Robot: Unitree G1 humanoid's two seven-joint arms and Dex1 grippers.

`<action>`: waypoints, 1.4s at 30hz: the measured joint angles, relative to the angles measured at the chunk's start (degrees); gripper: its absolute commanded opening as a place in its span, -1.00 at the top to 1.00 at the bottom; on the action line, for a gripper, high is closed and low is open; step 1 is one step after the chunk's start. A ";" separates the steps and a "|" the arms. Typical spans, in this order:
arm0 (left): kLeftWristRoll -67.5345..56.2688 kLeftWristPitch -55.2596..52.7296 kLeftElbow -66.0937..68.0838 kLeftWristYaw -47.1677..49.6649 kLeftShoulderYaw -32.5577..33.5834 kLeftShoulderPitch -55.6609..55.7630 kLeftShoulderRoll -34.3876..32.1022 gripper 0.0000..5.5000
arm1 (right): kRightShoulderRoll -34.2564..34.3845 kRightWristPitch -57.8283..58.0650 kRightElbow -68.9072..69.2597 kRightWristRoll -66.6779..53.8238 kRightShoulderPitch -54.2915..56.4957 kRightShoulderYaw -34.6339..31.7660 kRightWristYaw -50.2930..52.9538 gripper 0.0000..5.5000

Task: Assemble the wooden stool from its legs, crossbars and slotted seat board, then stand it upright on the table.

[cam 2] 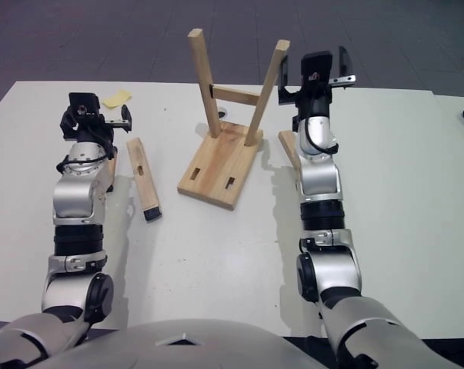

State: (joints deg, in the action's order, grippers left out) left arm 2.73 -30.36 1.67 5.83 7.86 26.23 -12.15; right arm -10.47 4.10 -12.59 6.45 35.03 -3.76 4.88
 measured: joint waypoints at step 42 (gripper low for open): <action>-9.87 -4.84 15.18 -22.28 2.05 -7.52 -8.82 0.02 | 1.74 19.66 19.69 -2.83 -15.14 -7.66 3.21 -0.96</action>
State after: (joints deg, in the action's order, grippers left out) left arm -7.14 -35.20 16.85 -16.45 9.91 18.71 -20.97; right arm -8.72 23.76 7.10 3.62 19.89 -11.42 8.09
